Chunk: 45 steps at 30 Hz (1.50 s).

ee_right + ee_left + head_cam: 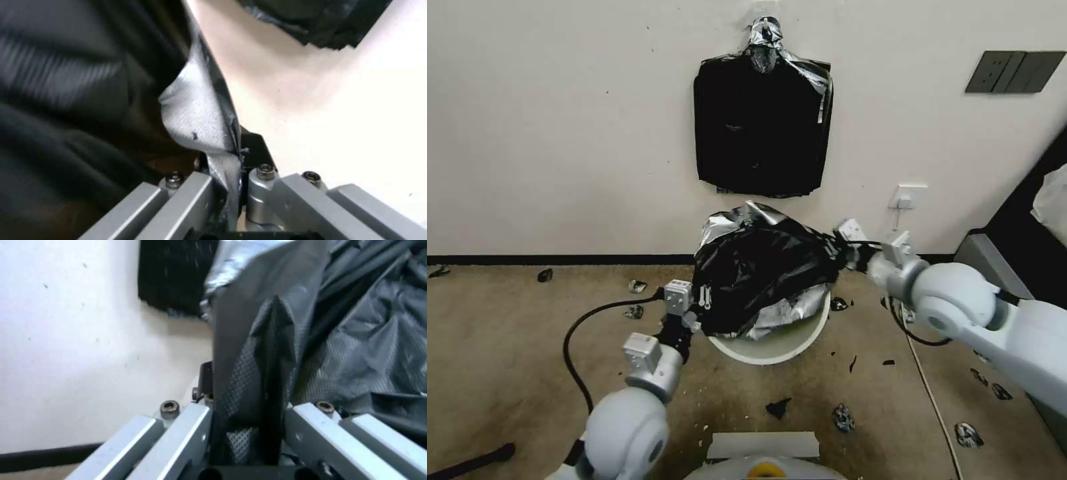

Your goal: Place a trash bag onto the trash bin.

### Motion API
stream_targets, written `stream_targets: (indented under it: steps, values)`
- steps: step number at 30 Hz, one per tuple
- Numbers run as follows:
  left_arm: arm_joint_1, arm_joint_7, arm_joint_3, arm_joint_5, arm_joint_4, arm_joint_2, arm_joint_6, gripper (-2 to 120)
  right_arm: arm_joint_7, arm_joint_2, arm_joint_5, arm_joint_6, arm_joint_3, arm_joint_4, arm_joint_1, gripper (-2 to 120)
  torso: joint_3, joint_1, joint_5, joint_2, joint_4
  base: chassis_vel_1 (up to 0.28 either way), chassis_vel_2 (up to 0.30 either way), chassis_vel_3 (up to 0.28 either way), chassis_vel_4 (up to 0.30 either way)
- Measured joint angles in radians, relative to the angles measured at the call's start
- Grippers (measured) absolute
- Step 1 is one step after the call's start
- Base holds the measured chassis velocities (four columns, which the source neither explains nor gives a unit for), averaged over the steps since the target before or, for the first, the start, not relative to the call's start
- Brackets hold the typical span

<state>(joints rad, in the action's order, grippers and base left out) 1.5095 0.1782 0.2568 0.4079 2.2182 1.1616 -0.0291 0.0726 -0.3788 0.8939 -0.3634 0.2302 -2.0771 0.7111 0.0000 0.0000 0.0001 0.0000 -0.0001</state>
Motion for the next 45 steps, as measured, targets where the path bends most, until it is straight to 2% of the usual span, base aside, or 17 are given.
stream_targets:
  steps: [2,4,10,14,18,20,23,24,25,28,30,34,36,37,39,41,45]
  values:
    - [-0.001,0.005,0.004,0.018,0.003,0.005,0.004,3,-0.010,0.012,-0.001,0.007,-0.002,-0.006,0.010,0,0.000,0.000,0.0001,0.000,-0.0001,0.000,0.000,0.000,0.000]
    - [0.005,0.029,0.036,0.102,0.020,0.032,0.009,3,-0.065,0.039,-0.022,0.034,-0.001,-0.025,0.040,0,0.000,0.000,-0.0004,0.000,-0.0003,0.000,0.000,0.000,0.000]
    - [0.021,0.053,0.075,0.189,0.057,0.052,0.000,5,-0.101,0.019,-0.059,0.053,0.013,-0.044,0.079,0,0.000,0.000,-0.0004,0.000,0.0001,0.000,0.000,0.000,0.000]
    - [0.032,0.062,0.084,0.206,0.074,0.051,-0.019,5,-0.062,-0.039,-0.066,0.063,0.016,-0.036,0.096,0,0.000,0.000,0.0001,0.000,0.0000,0.000,0.000,0.000,0.000]
    - [0.046,0.087,0.095,0.226,0.088,0.049,-0.052,5,0.019,-0.108,-0.005,0.069,0.007,-0.033,0.099,0,0.000,0.000,-0.0003,0.000,0.0002,0.000,0.000,0.000,0.000]
    - [0.051,0.106,0.105,0.245,0.093,0.048,-0.078,5,0.068,-0.132,0.021,0.081,0.002,-0.029,0.101,9,0.000,0.000,-0.0003,0.000,0.0002,0.000,0.000,0.000,0.000]
    - [0.052,0.116,0.109,0.255,0.095,0.047,-0.091,5,0.090,-0.141,0.032,0.087,-0.001,-0.028,0.105,14,0.000,0.000,-0.0002,0.000,0.0002,0.000,0.000,0.000,0.000]
    - [0.052,0.119,0.111,0.257,0.095,0.046,-0.095,5,0.095,-0.143,0.035,0.088,-0.002,-0.028,0.106,18,0.000,0.000,-0.0002,0.000,0.0002,0.000,0.000,0.000,0.000]
    - [0.053,0.137,0.120,0.275,0.098,0.045,-0.120,5,0.131,-0.157,0.060,0.095,-0.010,-0.028,0.114,30,0.000,0.000,-0.0003,0.000,0.0001,0.000,0.000,0.000,0.000]
    - [0.060,0.156,0.138,0.291,0.099,0.045,-0.144,5,0.162,-0.170,0.106,0.099,-0.021,-0.030,0.122,37,0.000,0.000,-0.0002,0.000,0.0000,0.000,0.000,0.000,0.000]
    - [0.071,0.184,0.176,0.309,0.102,0.048,-0.176,3,0.178,-0.180,0.165,0.111,-0.039,-0.042,0.131,48,0.000,0.000,-0.0002,0.000,0.0003,0.000,0.000,0.000,0.000]
    - [0.071,0.197,0.193,0.330,0.102,0.043,-0.196,3,0.184,-0.180,0.214,0.121,-0.071,-0.055,0.145,57,0.000,0.000,-0.0003,0.000,0.0001,0.000,0.000,0.000,0.000]
    - [0.071,0.207,0.202,0.339,0.102,0.038,-0.213,3,0.185,-0.175,0.274,0.127,-0.112,-0.063,0.156,68,0.000,0.000,-0.0002,0.000,0.0000,0.000,0.000,0.000,0.000]
    - [0.071,0.207,0.202,0.339,0.102,0.038,-0.213,3,0.185,-0.175,0.274,0.127,-0.112,-0.063,0.156,68,0.000,0.000,-0.0002,0.000,0.0000,0.000,0.000,0.000,0.000]
    - [0.072,0.218,0.213,0.355,0.103,0.034,-0.226,3,0.187,-0.174,0.360,0.129,-0.182,-0.080,0.176,80,0.000,0.000,-0.0001,0.000,0.0002,0.000,0.000,0.000,0.000]
    - [0.073,0.220,0.217,0.359,0.103,0.032,-0.231,3,0.185,-0.167,0.400,0.120,-0.217,-0.090,0.188,85,0.000,0.000,0.0000,0.000,0.0002,0.000,0.000,0.000,0.000]
    - [0.072,0.222,0.224,0.362,0.102,0.025,-0.240,3,0.101,-0.121,0.494,0.072,-0.312,-0.120,0.248,98,0.000,0.000,-0.0002,0.000,0.0000,0.000,0.000,0.000,0.000]
